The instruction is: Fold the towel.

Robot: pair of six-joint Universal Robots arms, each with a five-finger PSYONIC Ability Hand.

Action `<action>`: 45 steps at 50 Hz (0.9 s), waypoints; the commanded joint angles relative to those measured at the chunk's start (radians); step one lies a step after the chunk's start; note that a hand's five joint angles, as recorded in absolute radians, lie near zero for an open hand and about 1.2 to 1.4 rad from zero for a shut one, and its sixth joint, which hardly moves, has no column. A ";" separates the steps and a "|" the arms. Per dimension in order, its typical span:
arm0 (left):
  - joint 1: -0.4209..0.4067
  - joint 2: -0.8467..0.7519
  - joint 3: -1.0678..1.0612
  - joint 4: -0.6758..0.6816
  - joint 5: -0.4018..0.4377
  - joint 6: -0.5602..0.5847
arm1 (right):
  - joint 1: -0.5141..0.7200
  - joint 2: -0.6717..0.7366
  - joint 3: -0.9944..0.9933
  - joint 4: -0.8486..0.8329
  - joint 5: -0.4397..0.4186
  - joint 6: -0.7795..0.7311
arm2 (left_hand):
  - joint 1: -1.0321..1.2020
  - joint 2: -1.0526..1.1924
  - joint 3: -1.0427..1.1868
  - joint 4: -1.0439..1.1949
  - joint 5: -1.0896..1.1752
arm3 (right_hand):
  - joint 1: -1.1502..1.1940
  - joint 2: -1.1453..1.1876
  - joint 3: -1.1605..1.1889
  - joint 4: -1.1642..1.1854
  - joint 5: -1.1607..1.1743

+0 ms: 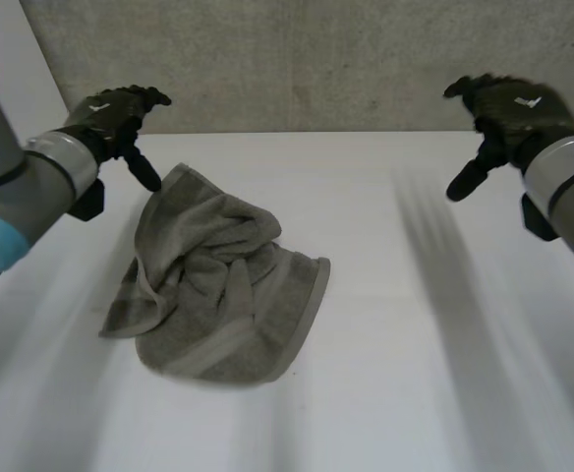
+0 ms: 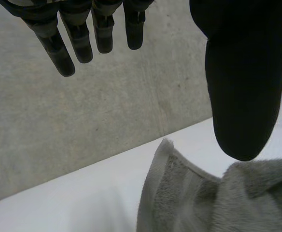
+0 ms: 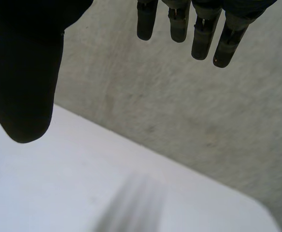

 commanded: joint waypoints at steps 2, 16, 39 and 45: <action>-0.012 -0.254 0.216 0.014 0.053 0.150 | 0.003 0.216 -0.132 0.003 -0.167 0.263 | 0.064 0.064 0.064 0.065 0.077 | -0.007 0.002 0.006 0.000 -0.023; -0.012 -0.416 0.291 0.016 0.113 0.229 | 0.126 0.686 -0.488 0.023 -0.242 0.447 | 0.804 0.803 0.804 0.804 0.816 | -0.007 0.002 0.006 0.000 -0.023; 0.006 -0.011 -0.052 0.007 -0.031 0.296 | 0.268 0.917 -0.832 0.047 -0.381 0.567 | 1.176 1.176 1.176 1.177 1.189 | 0.244 0.252 0.257 0.250 0.227; 0.009 0.141 -0.207 0.007 -0.030 0.293 | 0.302 0.940 -0.856 0.044 -0.443 0.567 | 1.176 1.176 1.176 1.177 1.189 | 0.326 0.335 0.340 0.333 0.310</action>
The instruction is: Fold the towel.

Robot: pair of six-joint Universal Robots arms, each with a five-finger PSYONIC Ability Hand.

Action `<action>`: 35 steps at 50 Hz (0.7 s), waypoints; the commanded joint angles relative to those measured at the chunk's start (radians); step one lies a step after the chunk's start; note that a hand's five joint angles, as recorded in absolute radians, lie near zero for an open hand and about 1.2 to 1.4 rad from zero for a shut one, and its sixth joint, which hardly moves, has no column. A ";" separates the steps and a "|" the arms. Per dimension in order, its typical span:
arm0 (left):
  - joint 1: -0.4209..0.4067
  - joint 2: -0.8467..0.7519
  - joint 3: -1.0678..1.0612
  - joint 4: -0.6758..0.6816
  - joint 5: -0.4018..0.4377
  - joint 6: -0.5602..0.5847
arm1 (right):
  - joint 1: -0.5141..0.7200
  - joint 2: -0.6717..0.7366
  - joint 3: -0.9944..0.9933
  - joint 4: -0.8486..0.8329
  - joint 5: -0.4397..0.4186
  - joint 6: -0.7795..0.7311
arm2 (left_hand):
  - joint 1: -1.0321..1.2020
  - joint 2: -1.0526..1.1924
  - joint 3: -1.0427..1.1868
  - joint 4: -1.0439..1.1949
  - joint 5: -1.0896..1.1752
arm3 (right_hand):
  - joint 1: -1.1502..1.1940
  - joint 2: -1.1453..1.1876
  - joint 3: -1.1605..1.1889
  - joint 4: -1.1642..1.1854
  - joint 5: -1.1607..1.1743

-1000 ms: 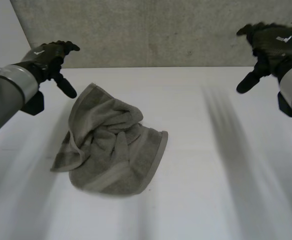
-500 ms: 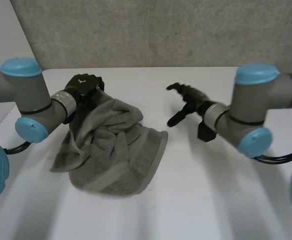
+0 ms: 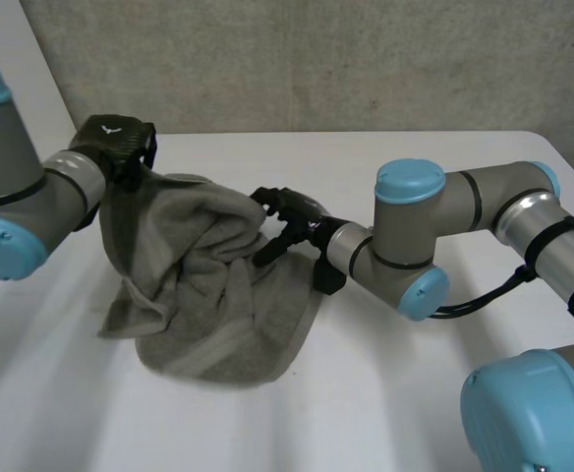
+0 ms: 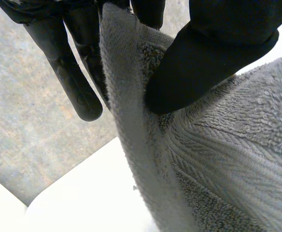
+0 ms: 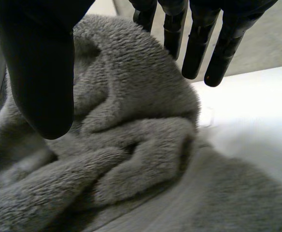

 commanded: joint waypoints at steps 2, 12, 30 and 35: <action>0.003 0.198 -0.206 0.001 0.007 -0.004 | 0.045 0.031 -0.038 -0.004 -0.083 0.003 | 0.214 0.179 0.181 0.179 0.198 | 0.131 0.184 0.188 0.189 0.193; 0.010 0.325 -0.300 0.026 0.009 -0.002 | 0.054 0.039 -0.144 -0.018 -0.054 -0.041 | 0.214 0.179 0.181 0.179 0.198 | 0.976 1.029 1.033 1.034 1.037; -0.028 0.227 0.138 0.435 0.004 -0.262 | -0.038 -0.256 -0.482 -0.137 0.294 -0.669 | 0.214 0.179 0.181 0.179 0.198 | 0.976 1.029 1.033 1.034 1.037; -0.034 0.226 0.126 0.477 0.007 -0.400 | -0.035 -0.326 -0.457 -0.092 0.224 -0.751 | 0.214 0.179 0.181 0.179 0.198 | 0.976 1.029 1.033 1.034 1.037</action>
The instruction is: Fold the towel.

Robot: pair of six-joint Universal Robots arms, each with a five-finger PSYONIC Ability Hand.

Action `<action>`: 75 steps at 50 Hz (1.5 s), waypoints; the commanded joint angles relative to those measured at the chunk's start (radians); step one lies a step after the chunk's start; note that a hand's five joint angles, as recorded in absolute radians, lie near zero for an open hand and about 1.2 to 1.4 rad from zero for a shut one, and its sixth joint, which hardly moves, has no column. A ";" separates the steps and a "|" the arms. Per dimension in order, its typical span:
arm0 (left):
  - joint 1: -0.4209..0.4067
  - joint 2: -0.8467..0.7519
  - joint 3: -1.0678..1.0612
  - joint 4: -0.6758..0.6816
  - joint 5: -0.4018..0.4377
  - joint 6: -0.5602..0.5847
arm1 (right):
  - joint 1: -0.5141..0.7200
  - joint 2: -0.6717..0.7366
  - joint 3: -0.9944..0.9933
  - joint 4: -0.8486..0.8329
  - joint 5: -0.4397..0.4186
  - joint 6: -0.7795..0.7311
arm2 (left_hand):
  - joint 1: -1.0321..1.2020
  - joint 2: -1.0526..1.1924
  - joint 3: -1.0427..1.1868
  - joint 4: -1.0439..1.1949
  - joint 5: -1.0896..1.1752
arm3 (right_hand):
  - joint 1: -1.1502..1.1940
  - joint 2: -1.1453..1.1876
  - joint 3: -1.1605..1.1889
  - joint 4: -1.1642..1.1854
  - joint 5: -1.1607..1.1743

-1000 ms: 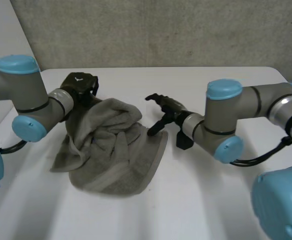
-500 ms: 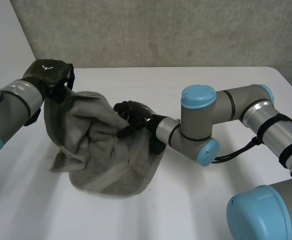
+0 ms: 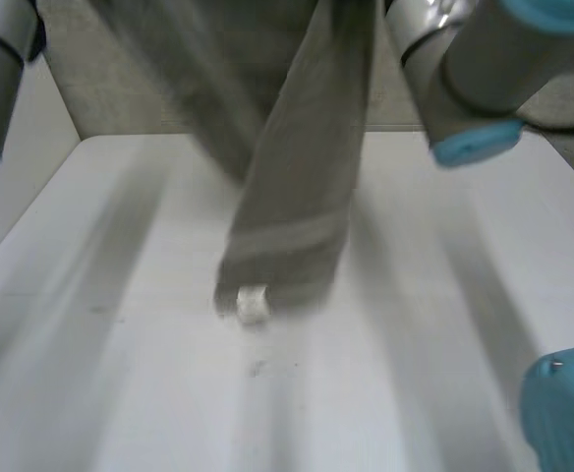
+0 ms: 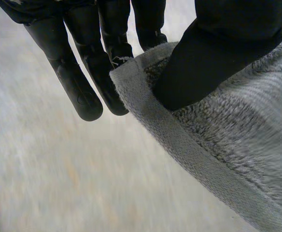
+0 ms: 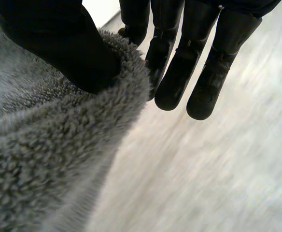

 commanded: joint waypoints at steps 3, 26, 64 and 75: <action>-0.010 -0.002 -0.032 0.045 0.002 -0.165 | 0.017 -0.096 0.099 0.173 -0.146 -0.141 | 0.213 0.178 0.180 0.179 0.198 | 0.013 0.184 0.183 0.181 0.194; 0.027 0.033 -0.700 0.035 0.086 0.088 | 0.068 -0.301 1.049 0.349 -0.138 -0.167 | 0.213 0.178 0.180 0.179 0.198 | -1.209 -1.037 -1.039 -1.041 -1.028; 0.028 0.277 -0.816 0.031 0.088 0.075 | -0.329 0.244 0.278 0.483 -0.253 -0.314 | 0.213 0.178 0.180 0.179 0.198 | -1.014 -0.842 -0.844 -0.845 -0.833; 0.028 0.275 -0.824 0.031 0.086 0.075 | -0.344 0.392 0.158 0.430 -0.236 -0.377 | 0.213 0.178 0.180 0.179 0.198 | -0.797 -0.625 -0.627 -0.629 -0.616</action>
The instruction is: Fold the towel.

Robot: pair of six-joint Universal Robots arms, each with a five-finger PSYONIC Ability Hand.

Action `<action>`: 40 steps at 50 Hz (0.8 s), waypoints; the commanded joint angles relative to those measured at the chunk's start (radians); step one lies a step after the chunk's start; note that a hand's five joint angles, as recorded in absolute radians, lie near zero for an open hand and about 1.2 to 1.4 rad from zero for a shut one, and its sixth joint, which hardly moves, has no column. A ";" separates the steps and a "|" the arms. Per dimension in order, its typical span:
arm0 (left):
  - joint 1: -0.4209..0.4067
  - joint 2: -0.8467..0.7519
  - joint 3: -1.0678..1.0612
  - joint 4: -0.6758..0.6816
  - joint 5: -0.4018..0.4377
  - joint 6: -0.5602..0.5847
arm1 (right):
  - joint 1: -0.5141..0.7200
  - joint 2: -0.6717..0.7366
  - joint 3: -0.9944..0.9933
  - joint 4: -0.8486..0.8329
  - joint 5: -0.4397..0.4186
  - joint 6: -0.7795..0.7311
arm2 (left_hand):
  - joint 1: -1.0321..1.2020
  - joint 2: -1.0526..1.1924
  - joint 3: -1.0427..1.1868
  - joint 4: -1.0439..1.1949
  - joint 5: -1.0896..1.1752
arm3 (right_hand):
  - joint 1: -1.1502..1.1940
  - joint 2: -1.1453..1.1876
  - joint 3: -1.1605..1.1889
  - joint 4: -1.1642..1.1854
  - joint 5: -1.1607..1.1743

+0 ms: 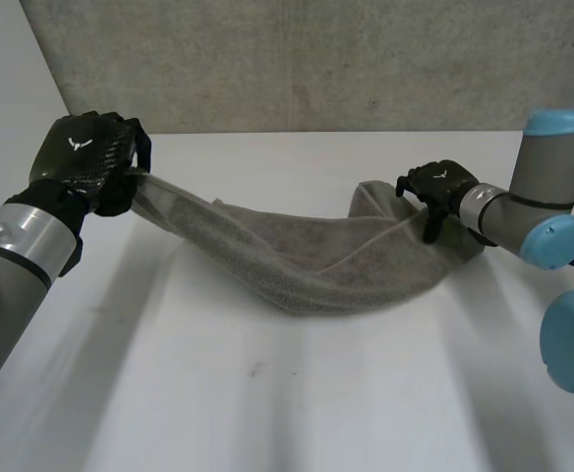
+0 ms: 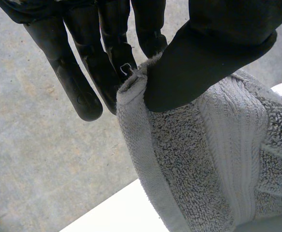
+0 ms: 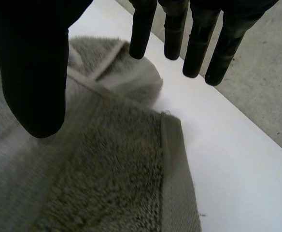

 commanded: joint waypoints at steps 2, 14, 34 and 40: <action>0.002 -0.002 -0.005 0.000 0.000 0.000 | -0.015 0.078 -0.041 -0.053 0.010 -0.039 | 0.198 0.178 0.180 0.179 0.188 | 0.318 0.379 0.378 0.378 0.380; 0.005 -0.002 -0.002 0.000 0.000 0.000 | -0.015 0.041 -0.049 -0.051 0.005 -0.036 | 0.198 0.178 0.180 0.179 0.188 | 0.980 1.040 1.039 1.039 1.041; 0.021 0.042 0.081 -0.002 -0.016 -0.022 | -0.110 -0.487 0.003 0.283 0.005 0.035 | 0.198 0.178 0.180 0.179 0.188 | 0.980 1.040 1.039 1.039 1.041; 0.041 0.082 0.078 -0.064 -0.007 -0.074 | -0.149 -0.664 0.264 0.435 -0.025 -0.007 | 0.198 0.178 0.180 0.179 0.188 | 0.980 1.040 1.039 1.039 1.041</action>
